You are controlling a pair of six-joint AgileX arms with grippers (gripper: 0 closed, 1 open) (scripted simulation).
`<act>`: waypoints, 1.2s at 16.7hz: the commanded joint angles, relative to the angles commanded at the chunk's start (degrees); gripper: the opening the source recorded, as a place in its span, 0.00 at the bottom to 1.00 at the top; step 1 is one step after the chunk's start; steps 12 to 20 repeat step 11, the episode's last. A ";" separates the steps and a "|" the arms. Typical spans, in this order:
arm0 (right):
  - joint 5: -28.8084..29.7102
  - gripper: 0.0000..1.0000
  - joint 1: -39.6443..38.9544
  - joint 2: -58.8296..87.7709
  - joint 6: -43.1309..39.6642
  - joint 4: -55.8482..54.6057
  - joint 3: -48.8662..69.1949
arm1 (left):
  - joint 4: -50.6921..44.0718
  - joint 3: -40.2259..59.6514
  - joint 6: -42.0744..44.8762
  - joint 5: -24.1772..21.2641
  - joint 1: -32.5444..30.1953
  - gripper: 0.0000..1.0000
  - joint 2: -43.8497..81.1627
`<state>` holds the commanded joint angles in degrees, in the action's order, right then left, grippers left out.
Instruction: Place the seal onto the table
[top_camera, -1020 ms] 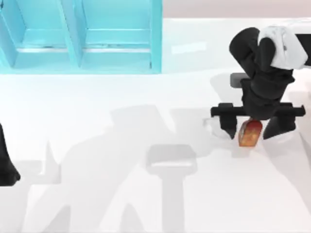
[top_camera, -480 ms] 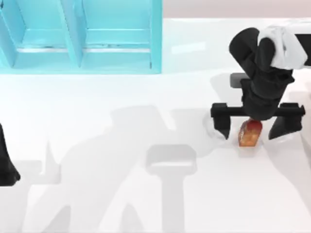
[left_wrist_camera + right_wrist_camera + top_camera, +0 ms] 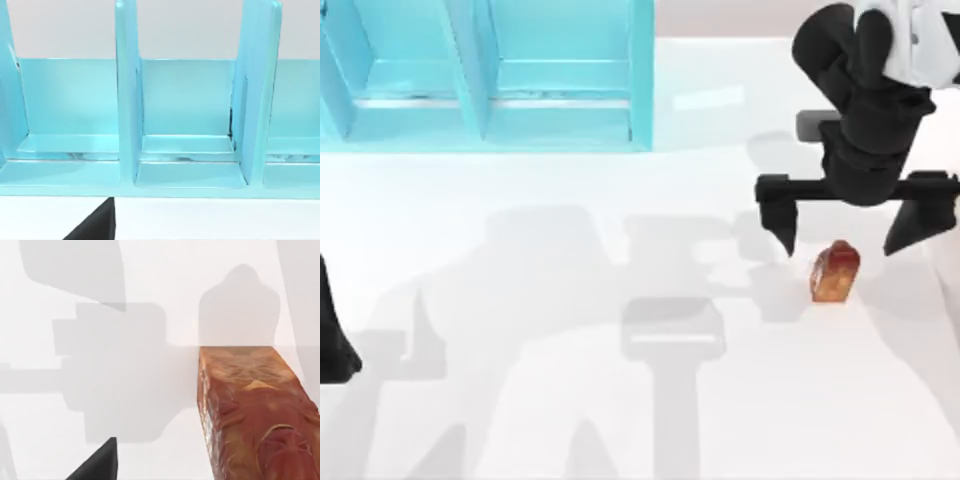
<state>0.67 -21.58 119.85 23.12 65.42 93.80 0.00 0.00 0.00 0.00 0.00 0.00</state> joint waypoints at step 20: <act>-0.46 1.00 0.32 -4.00 -0.38 19.64 17.22 | 0.00 0.00 0.00 0.00 0.00 1.00 0.00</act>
